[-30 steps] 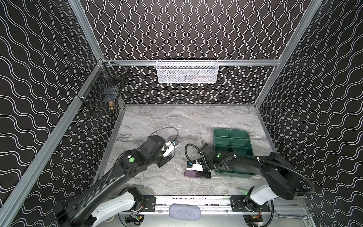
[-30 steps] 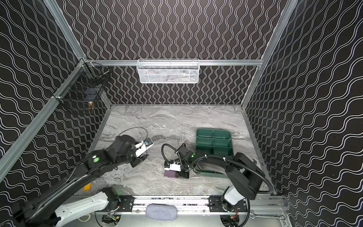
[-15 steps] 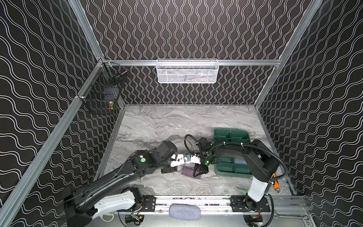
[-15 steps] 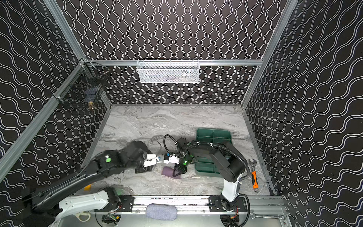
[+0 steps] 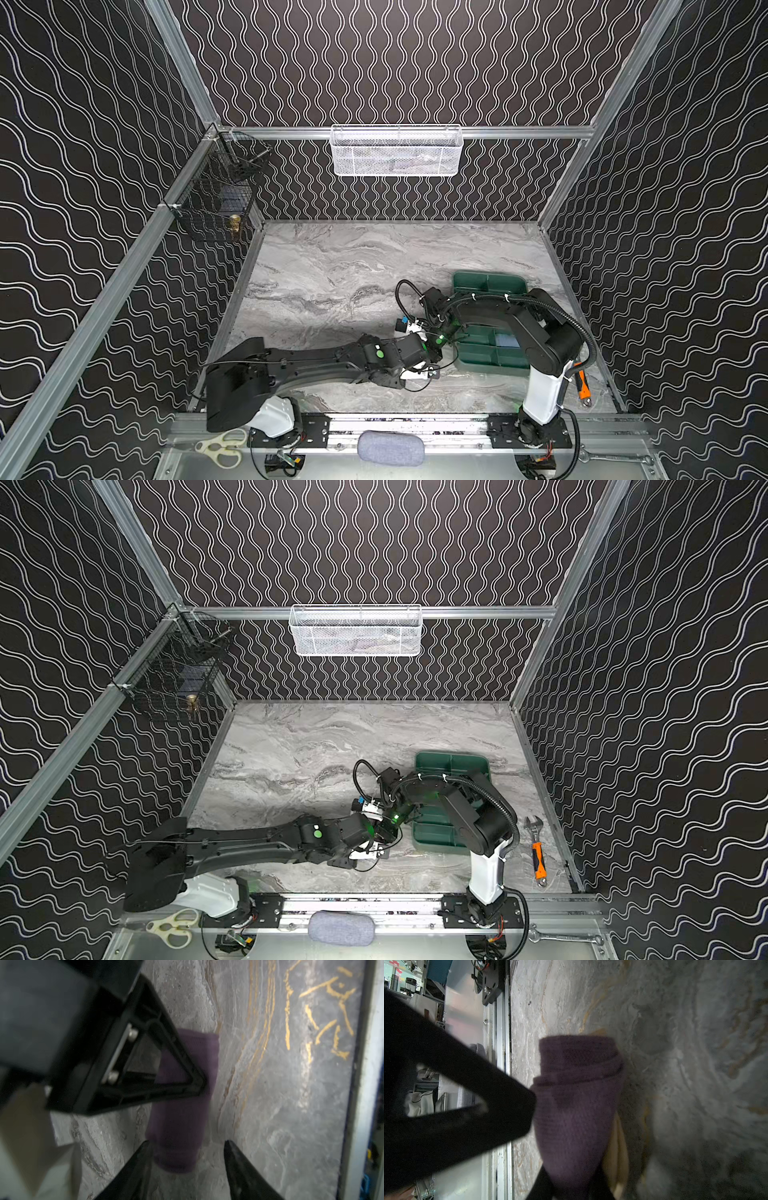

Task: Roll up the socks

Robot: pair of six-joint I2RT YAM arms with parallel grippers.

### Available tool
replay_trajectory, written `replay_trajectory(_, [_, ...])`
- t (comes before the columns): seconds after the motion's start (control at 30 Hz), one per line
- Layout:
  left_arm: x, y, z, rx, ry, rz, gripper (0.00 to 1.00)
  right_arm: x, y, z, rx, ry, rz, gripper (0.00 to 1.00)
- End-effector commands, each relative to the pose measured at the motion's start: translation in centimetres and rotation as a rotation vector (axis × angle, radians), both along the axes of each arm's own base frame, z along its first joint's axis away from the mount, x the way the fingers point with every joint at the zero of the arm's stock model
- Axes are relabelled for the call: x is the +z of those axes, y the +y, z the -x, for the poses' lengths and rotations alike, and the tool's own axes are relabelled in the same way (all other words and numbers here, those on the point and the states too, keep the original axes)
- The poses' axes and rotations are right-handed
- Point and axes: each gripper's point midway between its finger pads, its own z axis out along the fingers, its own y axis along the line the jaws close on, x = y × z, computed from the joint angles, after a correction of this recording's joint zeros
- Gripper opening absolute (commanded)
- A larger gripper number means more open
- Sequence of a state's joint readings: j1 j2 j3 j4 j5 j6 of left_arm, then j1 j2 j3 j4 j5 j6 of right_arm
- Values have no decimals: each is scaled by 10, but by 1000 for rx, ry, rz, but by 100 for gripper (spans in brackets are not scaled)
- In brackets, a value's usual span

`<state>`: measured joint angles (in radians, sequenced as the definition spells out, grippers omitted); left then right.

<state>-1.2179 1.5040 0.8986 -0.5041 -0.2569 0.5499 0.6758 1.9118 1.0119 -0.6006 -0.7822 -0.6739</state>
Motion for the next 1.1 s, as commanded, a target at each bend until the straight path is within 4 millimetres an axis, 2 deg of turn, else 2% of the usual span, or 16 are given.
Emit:
replay_trajectory(0.0, [-6, -19, -7, 12, -15, 63, 59, -53, -50, -32, 40, -260, 325, 0])
replay_trajectory(0.13, [-28, -13, -14, 26, -47, -10, 58, -51, -49, -31, 41, -252, 315, 0])
replay_trajectory(0.23, [-42, -2, -20, 44, -75, -80, 52, -50, -48, -29, 42, -245, 311, 0])
replay_trajectory(0.47, [-67, 20, -25, 112, -42, -188, 18, -43, -47, -30, 32, -265, 294, 0])
replay_trajectory(0.5, [-69, 21, -25, 115, -31, -196, 14, -44, -48, -31, 32, -268, 295, 2])
replay_trajectory(0.57, [-70, 23, -24, 126, -11, -207, 2, -33, -45, -37, 15, -316, 269, 9])
replay_trajectory(0.63, [-73, 26, -22, 138, 21, -216, 0, -23, -41, -45, -7, -366, 241, 23])
replay_trajectory(0.77, [-77, 32, -8, 153, 137, -242, 0, 23, -28, -67, -73, -522, 113, 40])
replay_trajectory(0.9, [-77, 38, 3, 183, 265, -251, 0, 98, -17, -95, -194, -722, -81, 56])
replay_trajectory(1.0, [-79, 45, 6, 218, 347, -258, 0, 152, -25, -121, -342, -886, -173, 64])
replay_trajectory(1.07, [-82, 49, 9, 232, 404, -269, 0, 181, -39, -138, -454, -981, -187, 65])
